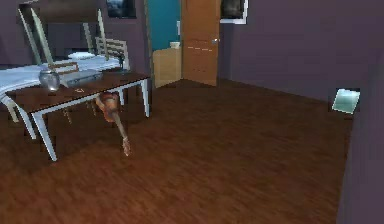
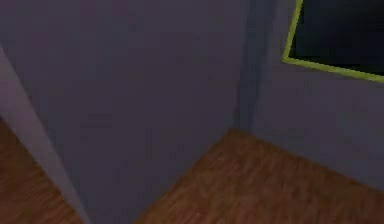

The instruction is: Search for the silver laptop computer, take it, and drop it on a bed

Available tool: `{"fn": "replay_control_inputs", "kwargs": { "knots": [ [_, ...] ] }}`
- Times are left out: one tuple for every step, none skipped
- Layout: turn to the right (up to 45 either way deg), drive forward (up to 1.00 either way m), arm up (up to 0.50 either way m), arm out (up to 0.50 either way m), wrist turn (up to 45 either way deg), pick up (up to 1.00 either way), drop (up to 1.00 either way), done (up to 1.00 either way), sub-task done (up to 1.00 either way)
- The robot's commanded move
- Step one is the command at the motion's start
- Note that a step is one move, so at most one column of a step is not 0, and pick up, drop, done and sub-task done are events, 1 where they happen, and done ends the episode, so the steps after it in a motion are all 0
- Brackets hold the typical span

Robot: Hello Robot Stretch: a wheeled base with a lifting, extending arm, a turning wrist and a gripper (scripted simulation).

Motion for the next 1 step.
{"fn": "replay_control_inputs", "kwargs": {
  "knots": [
    [0.0,1.0,0.0,0.0,0.0,0.0,0.0,0.0,0.0]
  ]
}}
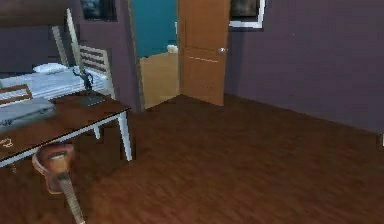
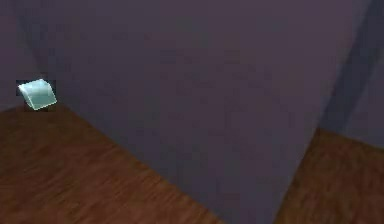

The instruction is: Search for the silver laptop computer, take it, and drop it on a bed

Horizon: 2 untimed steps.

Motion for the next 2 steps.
{"fn": "replay_control_inputs", "kwargs": {
  "knots": [
    [0.0,1.0,0.0,0.0,0.0,0.0,0.0,0.0,0.0],
    [-6.0,0.0,0.0,0.0,0.0,0.0,0.0,0.0,0.0]
  ]
}}
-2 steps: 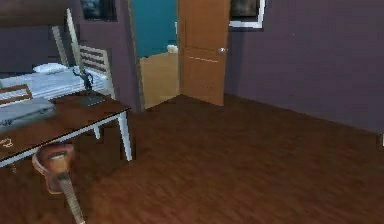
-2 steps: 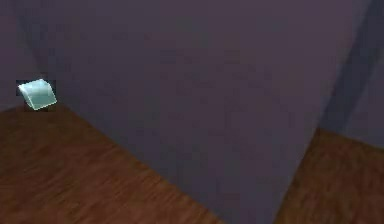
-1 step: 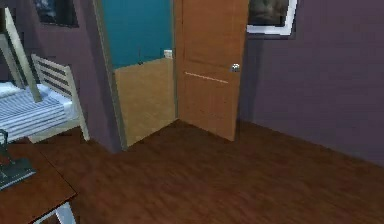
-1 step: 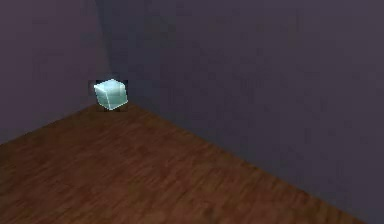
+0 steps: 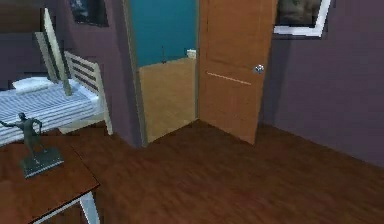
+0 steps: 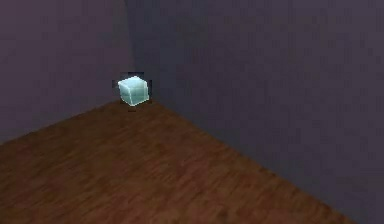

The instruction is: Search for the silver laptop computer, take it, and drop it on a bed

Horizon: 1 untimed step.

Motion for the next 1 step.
{"fn": "replay_control_inputs", "kwargs": {
  "knots": [
    [0.0,0.55,0.0,0.0,0.0,0.0,0.0,0.0,0.0]
  ]
}}
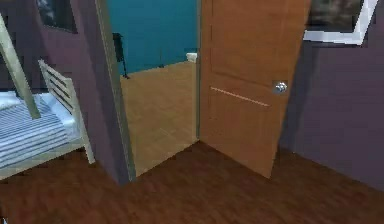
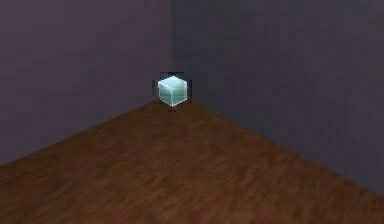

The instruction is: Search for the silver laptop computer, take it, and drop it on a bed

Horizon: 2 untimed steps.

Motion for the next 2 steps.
{"fn": "replay_control_inputs", "kwargs": {
  "knots": [
    [0.0,1.0,0.0,0.0,0.0,0.0,0.0,0.0,0.0],
    [0.0,0.7,0.0,0.0,0.0,0.0,0.0,0.0,0.0]
  ]
}}
